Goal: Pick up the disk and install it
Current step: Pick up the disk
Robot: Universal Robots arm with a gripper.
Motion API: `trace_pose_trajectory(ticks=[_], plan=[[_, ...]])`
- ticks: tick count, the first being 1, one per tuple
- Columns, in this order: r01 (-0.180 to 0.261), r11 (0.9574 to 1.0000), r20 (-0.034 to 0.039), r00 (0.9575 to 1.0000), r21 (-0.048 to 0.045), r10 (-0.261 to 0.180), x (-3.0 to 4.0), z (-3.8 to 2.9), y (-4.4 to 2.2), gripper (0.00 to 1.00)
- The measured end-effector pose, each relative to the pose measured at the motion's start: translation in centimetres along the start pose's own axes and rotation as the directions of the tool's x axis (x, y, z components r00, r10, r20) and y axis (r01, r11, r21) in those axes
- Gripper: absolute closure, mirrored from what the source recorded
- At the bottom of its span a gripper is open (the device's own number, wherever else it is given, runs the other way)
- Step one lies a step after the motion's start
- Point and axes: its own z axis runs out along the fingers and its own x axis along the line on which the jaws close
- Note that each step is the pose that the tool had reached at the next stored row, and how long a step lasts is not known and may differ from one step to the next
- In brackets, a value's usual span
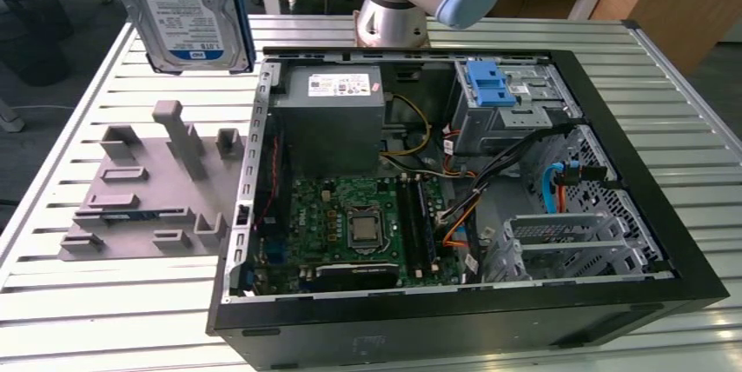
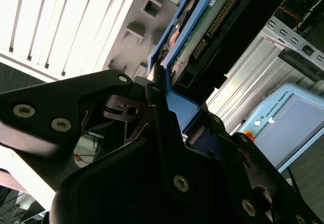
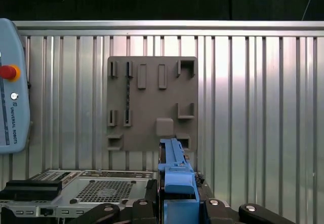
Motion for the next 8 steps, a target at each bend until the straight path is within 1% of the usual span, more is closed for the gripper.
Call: trace_pose_trajectory(ticks=[8], plan=[[0.000,1.0000,0.0000,1.0000,0.0000,0.000,0.04,0.00,-0.70,0.64]])
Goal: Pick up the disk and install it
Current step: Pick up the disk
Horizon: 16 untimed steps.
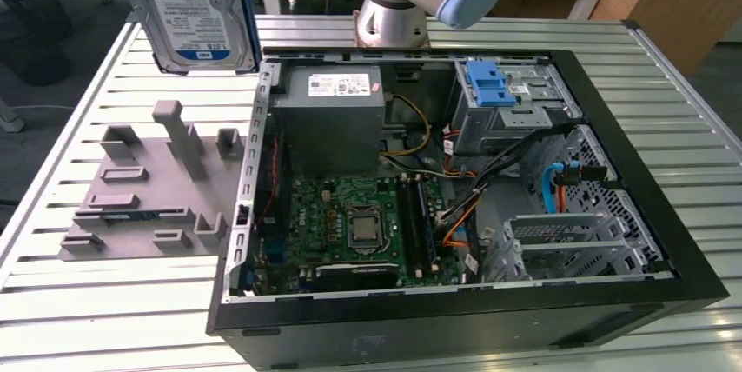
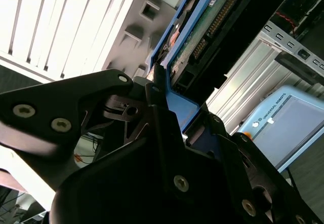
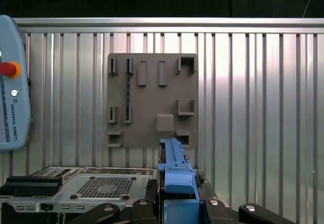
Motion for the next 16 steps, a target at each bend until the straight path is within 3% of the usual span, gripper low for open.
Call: trace_pose_trajectory(ticks=[16], plan=[[0.000,1.0000,0.0000,1.0000,0.0000,0.000,0.05,0.01,-1.71,0.64]])
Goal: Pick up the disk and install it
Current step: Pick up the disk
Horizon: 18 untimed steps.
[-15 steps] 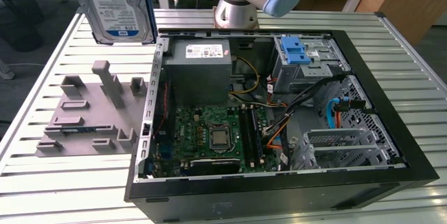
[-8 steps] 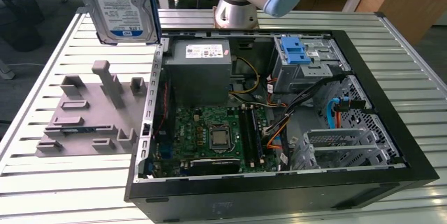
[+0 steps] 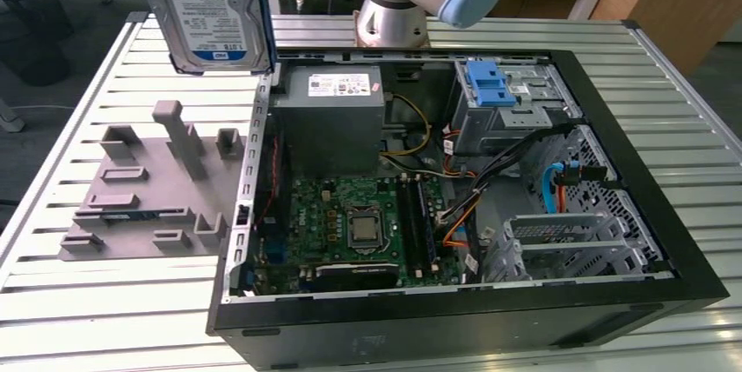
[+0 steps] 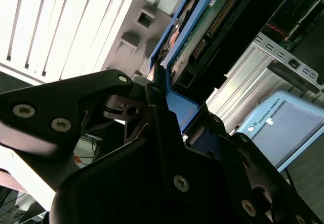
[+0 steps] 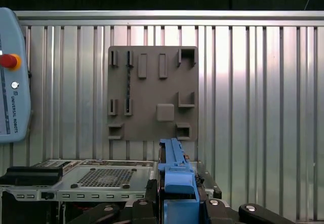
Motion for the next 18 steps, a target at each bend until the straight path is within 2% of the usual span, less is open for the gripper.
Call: trace_pose_trajectory(ticks=[18], plan=[[0.000,1.0000,0.0000,1.0000,0.0000,0.000,-0.02,0.02,-1.84,0.64]])
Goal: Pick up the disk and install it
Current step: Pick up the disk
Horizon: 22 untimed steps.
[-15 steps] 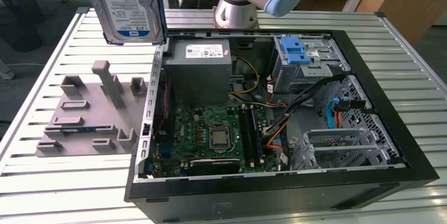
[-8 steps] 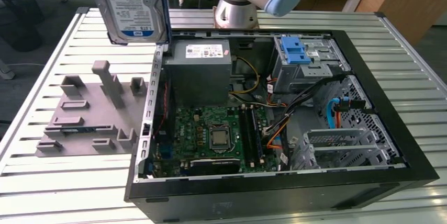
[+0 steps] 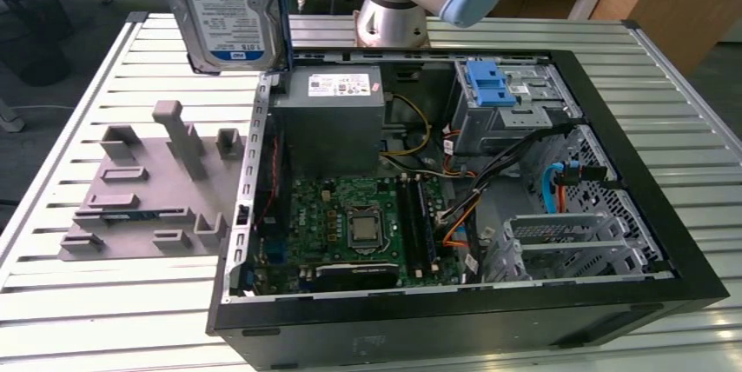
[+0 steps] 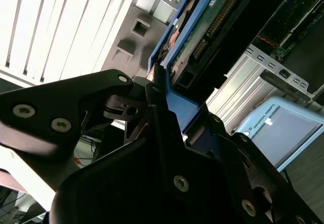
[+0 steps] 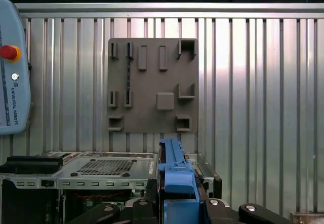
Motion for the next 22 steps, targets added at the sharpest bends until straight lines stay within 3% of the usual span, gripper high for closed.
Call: trace_pose_trajectory(ticks=[22], plan=[[0.000,1.0000,0.0000,1.0000,0.0000,0.000,-0.02,0.02,-2.01,0.64]])
